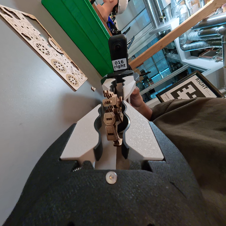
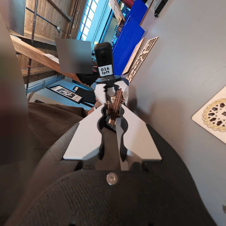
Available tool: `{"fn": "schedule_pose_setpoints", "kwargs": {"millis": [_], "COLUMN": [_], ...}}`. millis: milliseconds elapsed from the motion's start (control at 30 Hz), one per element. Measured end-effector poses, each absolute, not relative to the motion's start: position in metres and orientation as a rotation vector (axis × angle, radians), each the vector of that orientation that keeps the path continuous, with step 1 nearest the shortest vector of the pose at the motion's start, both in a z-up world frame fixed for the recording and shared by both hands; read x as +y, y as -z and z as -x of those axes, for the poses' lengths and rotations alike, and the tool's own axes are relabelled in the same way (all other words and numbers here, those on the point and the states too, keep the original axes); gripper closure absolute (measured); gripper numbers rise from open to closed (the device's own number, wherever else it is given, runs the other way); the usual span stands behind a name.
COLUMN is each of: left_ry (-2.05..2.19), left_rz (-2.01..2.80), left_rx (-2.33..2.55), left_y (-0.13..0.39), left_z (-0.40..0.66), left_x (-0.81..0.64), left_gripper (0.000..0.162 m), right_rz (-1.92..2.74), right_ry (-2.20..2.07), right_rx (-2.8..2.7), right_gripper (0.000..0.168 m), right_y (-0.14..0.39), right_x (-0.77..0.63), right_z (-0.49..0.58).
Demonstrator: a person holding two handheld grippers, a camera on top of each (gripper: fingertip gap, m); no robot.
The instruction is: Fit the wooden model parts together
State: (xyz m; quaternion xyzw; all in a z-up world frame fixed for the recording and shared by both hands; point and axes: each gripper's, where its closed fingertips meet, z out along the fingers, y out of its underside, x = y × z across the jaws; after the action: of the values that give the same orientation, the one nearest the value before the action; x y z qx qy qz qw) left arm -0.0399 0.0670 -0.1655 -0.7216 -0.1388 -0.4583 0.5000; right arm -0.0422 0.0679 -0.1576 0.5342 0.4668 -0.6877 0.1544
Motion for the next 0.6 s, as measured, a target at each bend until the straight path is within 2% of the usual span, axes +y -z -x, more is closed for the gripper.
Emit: {"fn": "schedule_pose_setpoints", "kwargs": {"millis": [600], "left_ry": [1.021], "left_rz": [1.745], "left_rx": [-0.338], "left_y": [0.1653], "left_z": [0.0429], "left_x": [0.0699], "left_gripper": [0.134], "right_rz": [-1.558], "right_ry": [1.98], "right_rx": [1.431], "right_gripper": [0.147], "right_y": [0.1556], "right_x": [0.0692], "right_z": [0.0429]}}
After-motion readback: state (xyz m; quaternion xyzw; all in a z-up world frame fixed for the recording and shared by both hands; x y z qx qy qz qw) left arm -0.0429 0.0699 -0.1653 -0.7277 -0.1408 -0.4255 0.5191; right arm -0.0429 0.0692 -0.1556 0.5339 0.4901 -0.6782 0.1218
